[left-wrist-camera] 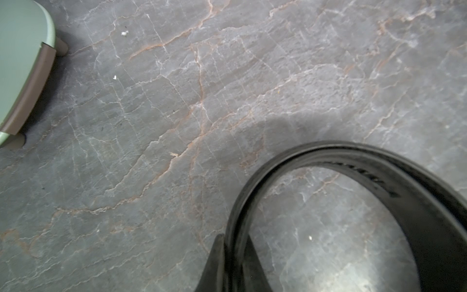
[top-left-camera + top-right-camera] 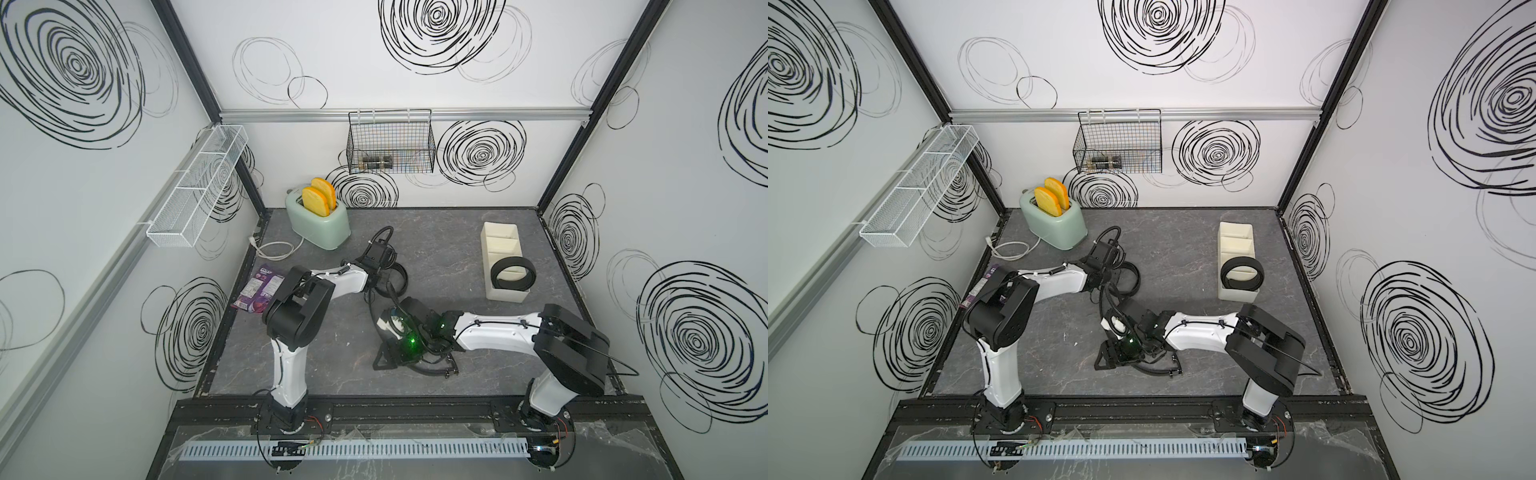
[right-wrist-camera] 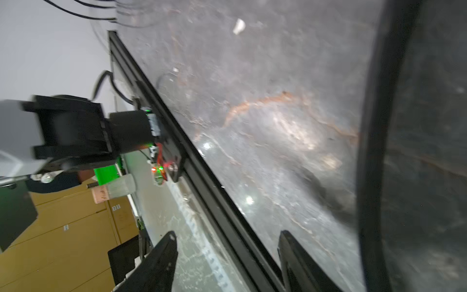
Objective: Place the belts into the storage roll
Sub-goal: Roll the belt at the center of the board.
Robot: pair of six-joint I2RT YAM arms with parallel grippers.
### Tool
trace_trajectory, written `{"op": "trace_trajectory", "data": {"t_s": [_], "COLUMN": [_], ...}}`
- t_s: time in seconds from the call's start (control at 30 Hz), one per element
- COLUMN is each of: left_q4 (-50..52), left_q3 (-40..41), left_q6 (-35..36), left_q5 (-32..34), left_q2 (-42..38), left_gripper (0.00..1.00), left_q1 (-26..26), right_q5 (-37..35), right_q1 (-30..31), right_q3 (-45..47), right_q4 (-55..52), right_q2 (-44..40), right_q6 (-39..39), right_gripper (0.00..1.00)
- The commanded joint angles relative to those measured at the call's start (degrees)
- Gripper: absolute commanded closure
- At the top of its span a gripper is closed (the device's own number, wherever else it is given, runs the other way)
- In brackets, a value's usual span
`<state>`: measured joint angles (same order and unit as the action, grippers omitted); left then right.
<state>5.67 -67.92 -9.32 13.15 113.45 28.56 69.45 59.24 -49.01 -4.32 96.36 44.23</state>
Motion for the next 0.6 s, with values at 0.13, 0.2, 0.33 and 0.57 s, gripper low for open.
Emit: {"op": "trace_trajectory", "data": {"t_s": [0.13, 0.2, 0.33, 0.57], "left_q4": [9.01, 8.83, 8.78, 9.75], "left_q3": [3.62, 4.56, 5.77, 5.61], "left_q6": [-0.48, -0.87, -1.22, -1.04], "left_q5": [-2.89, -3.28, -3.48, -3.65], "left_q2": [2.39, 1.90, 1.20, 1.38], "left_gripper": [1.00, 1.00, 1.00, 1.00], "left_q1": [0.48, 0.32, 0.38, 0.37], "right_q5": [-10.57, -12.18, -12.87, -12.42], "right_q1": [-12.75, -17.47, -24.64, -33.39], "right_q3": [4.09, 3.68, -1.76, -16.82], "right_q4": [-12.03, -11.45, -9.41, -10.45], "right_q2": [0.87, 1.26, 5.36, 15.75], "right_q6": [-7.87, -8.68, -9.88, -13.61], "right_gripper": [0.34, 0.34, 0.33, 0.32]}}
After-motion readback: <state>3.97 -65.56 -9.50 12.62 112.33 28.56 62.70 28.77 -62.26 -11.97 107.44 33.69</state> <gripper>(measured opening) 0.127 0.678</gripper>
